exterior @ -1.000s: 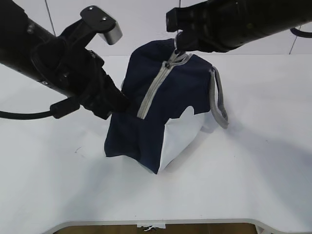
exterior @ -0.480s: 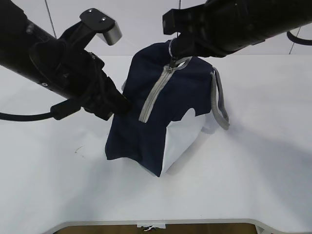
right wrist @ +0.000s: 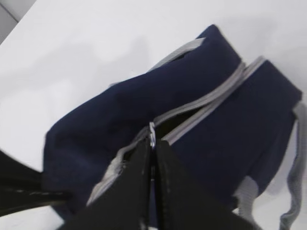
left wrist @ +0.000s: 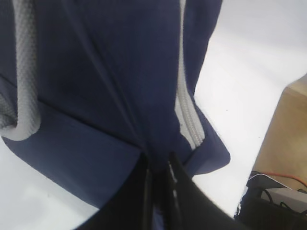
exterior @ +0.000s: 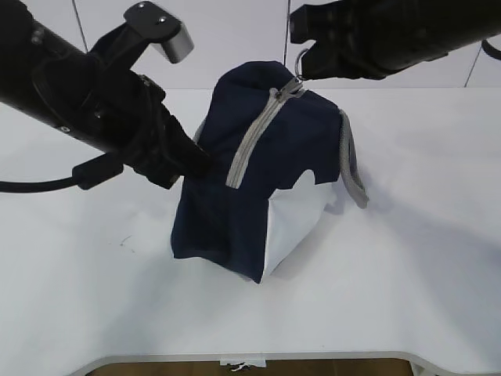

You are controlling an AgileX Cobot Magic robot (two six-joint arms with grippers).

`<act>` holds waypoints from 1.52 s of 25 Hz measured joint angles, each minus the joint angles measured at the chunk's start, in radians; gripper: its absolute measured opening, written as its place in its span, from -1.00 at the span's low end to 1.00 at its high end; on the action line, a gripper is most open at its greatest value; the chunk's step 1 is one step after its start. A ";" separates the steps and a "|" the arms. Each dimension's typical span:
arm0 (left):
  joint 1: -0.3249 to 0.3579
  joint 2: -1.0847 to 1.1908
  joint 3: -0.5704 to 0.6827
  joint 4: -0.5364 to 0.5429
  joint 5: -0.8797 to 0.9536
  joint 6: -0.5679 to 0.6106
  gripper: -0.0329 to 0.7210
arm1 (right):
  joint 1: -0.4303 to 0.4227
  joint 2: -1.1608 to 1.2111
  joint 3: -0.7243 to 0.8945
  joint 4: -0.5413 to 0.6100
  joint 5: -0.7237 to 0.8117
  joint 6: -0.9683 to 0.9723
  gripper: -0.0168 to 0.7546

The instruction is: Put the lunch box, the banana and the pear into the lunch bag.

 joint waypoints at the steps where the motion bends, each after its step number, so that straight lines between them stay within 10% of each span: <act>1: 0.000 -0.004 0.000 -0.002 0.000 0.000 -0.91 | -0.010 0.000 0.000 0.002 0.000 0.000 -0.95; 38: 0.000 -0.039 0.000 0.047 0.041 -0.008 -0.91 | -0.171 0.335 -0.301 -0.097 -0.060 0.000 -0.95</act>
